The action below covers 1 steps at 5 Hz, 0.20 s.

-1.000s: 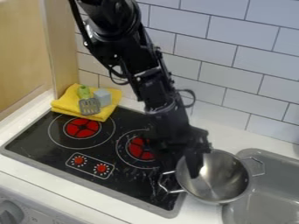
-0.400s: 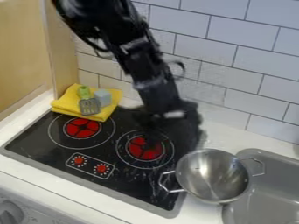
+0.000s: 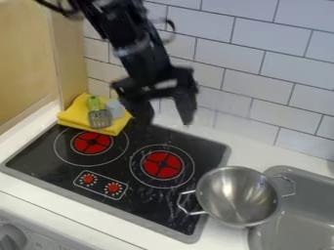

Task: Move the sliver pot to the right side of the stove

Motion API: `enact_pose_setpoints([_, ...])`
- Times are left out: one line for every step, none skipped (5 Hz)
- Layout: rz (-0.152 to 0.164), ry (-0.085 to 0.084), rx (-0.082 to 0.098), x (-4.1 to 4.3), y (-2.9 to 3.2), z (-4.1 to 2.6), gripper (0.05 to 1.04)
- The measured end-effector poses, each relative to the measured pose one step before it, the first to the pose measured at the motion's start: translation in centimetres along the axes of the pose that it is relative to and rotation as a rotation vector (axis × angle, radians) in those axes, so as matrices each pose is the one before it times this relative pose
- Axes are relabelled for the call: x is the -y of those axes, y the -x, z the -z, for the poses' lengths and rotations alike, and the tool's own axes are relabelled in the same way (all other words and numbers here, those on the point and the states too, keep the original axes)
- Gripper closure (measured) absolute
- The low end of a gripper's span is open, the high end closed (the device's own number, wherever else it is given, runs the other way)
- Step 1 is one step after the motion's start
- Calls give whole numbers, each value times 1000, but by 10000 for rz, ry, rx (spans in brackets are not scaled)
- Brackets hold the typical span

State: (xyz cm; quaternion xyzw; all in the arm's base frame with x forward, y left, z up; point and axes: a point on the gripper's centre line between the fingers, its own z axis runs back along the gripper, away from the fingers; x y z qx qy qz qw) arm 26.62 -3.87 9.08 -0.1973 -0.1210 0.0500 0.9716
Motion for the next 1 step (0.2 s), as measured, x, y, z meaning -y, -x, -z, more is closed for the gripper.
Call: enact_pose_setpoints([35, -12, 8, -64, 69, -83, 84])
